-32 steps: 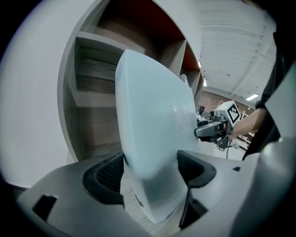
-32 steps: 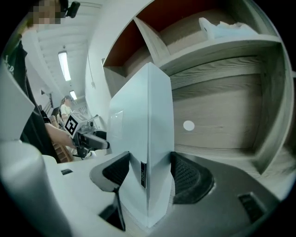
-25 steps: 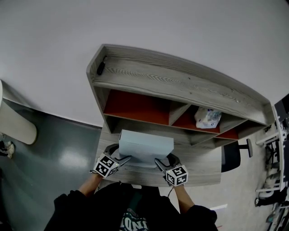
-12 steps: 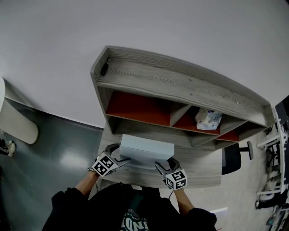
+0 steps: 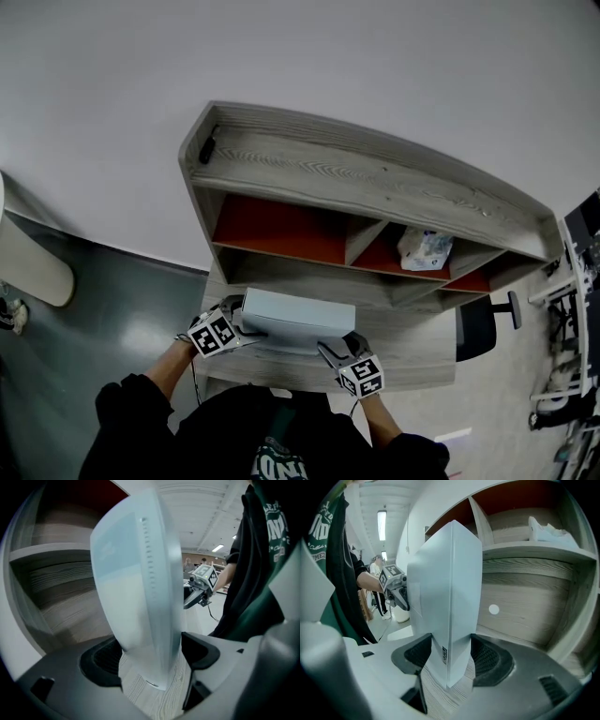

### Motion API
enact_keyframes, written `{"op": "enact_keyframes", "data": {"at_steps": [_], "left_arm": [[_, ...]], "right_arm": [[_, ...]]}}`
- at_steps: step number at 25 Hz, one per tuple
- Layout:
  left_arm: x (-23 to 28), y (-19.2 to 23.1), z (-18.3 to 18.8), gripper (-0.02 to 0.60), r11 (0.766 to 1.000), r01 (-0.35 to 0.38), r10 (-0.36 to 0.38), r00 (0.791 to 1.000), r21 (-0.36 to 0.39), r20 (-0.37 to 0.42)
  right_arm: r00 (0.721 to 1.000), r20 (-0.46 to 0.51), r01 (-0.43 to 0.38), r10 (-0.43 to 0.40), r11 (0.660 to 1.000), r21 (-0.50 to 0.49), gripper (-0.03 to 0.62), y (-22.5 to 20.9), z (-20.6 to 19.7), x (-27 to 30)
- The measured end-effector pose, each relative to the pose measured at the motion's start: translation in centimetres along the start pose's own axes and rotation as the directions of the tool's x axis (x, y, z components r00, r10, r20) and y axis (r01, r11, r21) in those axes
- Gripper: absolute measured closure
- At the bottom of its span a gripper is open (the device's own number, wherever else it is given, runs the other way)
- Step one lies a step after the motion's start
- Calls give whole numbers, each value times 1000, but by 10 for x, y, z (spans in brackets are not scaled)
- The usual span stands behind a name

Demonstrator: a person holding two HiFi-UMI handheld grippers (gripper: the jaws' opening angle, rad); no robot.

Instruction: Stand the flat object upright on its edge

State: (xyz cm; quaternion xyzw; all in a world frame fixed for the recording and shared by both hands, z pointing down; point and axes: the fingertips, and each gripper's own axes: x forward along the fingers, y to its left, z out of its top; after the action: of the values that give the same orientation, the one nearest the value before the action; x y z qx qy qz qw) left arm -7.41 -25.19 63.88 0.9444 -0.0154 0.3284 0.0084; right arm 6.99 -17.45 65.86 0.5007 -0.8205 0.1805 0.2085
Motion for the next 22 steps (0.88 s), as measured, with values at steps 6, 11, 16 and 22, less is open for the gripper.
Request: {"op": "enact_keyframes", "data": {"at_steps": [6, 11, 16, 22], "left_arm": [[1, -4, 3, 199, 999, 25, -25, 1000, 33, -10], [-5, -12, 3, 232, 999, -36, 36, 999, 9, 36], [-16, -16, 1, 250, 994, -84, 89, 993, -64, 81], [-27, -12, -6, 256, 981, -153, 165, 981, -116, 101]], "right_arm": [[1000, -17, -8, 8, 1000, -14, 330, -1, -1, 0], [999, -29, -19, 19, 1000, -23, 330, -3, 1, 1], [1000, 0, -9, 9, 1000, -14, 330, -7, 11, 3], [998, 55, -17, 16, 1000, 20, 332, -10, 31, 6]]}}
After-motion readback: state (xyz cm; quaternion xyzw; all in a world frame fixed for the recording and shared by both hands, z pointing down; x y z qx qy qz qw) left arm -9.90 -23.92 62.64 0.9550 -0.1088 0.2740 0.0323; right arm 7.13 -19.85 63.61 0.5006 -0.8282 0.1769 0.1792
